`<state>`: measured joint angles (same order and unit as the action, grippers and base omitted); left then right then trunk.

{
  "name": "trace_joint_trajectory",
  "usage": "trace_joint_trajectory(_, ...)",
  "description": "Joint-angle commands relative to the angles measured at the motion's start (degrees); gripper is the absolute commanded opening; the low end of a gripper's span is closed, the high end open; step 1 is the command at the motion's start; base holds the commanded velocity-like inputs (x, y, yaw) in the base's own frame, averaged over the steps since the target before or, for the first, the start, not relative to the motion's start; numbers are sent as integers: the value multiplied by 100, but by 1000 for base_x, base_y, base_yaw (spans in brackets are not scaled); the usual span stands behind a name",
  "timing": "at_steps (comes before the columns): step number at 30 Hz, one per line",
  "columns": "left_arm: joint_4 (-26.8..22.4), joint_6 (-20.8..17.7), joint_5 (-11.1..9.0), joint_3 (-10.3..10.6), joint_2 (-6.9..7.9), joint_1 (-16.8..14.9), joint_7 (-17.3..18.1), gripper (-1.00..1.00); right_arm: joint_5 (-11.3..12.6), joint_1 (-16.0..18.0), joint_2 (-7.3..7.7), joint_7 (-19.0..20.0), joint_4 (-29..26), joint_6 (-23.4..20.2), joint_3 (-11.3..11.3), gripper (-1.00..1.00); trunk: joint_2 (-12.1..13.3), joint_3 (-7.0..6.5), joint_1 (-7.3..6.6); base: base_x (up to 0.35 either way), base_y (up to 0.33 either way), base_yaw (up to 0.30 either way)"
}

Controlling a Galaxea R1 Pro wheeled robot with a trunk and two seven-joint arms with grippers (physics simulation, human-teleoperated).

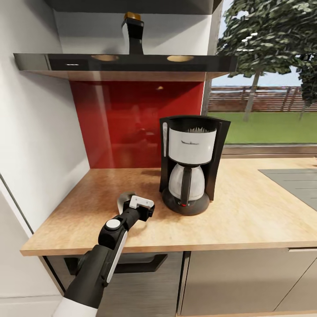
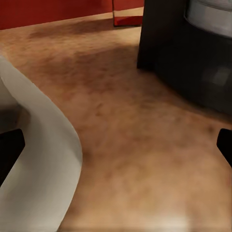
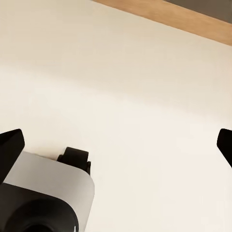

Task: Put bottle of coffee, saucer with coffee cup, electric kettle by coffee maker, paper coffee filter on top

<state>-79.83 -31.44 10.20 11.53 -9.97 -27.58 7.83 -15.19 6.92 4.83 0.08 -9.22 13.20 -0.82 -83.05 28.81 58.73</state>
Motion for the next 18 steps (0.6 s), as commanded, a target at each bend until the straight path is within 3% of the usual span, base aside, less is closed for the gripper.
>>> trace_joint_trajectory(1, -7, -24, 61, -6, -3, -3, 46, 100, -19, 3, 2, 1, 3, 16, -6, 100, -3, 6, 0, 0, 0, 0)
trace_joint_trajectory(13, -7, -24, 61, -6, -3, -3, 46, 100, -19, 3, 2, 1, 3, 16, -6, 100, -3, 6, 0, 0, 0, 0)
trace_joint_trajectory(18, -14, -21, 172, -119, -3, 74, -47, 100, -19, 37, 51, 4, -36, 135, -11, 100, -3, 6, 0, 0, 0, 0)
